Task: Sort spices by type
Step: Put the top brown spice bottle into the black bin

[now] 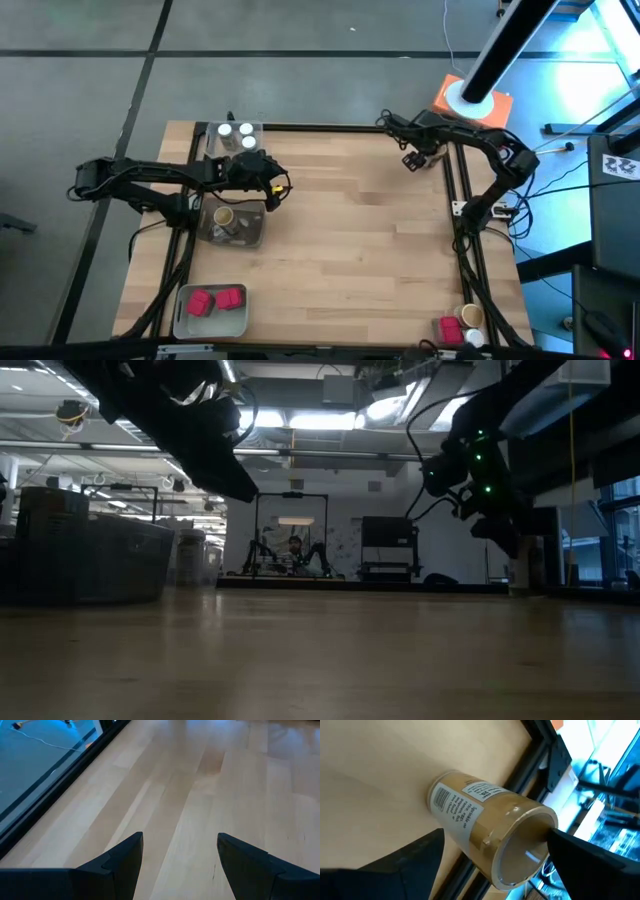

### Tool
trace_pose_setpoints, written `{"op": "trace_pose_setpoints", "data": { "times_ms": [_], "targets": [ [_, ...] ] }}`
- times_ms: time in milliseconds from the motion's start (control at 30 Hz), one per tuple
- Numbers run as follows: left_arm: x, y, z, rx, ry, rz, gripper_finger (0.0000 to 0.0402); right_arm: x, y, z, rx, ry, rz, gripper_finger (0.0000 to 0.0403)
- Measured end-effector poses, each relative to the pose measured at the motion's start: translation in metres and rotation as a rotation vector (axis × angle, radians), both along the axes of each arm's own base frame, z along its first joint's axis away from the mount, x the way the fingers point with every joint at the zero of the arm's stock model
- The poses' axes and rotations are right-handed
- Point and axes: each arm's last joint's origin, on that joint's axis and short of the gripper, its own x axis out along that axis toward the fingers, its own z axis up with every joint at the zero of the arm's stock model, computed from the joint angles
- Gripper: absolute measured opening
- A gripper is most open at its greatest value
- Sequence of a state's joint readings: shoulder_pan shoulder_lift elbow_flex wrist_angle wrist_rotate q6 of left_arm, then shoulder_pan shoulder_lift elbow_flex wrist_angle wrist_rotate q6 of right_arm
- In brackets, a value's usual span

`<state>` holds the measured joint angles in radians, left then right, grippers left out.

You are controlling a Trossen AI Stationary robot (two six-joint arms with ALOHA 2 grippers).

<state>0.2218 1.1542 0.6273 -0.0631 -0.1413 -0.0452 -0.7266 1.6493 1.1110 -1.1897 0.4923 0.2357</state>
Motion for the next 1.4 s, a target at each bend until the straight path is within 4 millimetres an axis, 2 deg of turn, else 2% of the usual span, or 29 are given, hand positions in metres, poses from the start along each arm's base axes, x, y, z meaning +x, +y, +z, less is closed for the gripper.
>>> {"op": "trace_pose_setpoints", "data": {
  "times_ms": [167, 433, 667, 867, 1100, 1400],
  "targets": [
    [0.0, 0.0, 0.0, 0.0, 0.0, 0.0, 0.0237, 0.02, 0.014, 0.007, 0.002, -0.049, 0.066, 0.0344],
    [0.0, 0.0, 0.0, -0.004, 0.0, 0.003, 0.0237, 0.057, 0.036, 0.034, 0.038, -0.202, 0.188, 0.0344],
    [0.0, 0.0, 0.0, -0.006, 0.002, 0.003, 0.0237, 0.061, 0.039, 0.054, 0.081, -0.202, 0.264, 0.0344],
    [0.0, 0.0, 0.0, -0.007, 0.003, 0.003, 0.0237, 0.054, 0.027, 0.05, 0.19, -0.255, 0.281, 0.0344],
    [0.0, 0.0, -0.001, -0.007, 0.003, 0.003, 0.0237, 0.043, 0.015, 0.038, 0.194, -0.26, 0.245, 0.0344],
    [0.0, 0.0, -0.001, -0.007, 0.003, 0.003, 0.0237, 0.039, 0.017, 0.013, 0.27, -0.321, 0.251, 0.0344]
  ]
}}
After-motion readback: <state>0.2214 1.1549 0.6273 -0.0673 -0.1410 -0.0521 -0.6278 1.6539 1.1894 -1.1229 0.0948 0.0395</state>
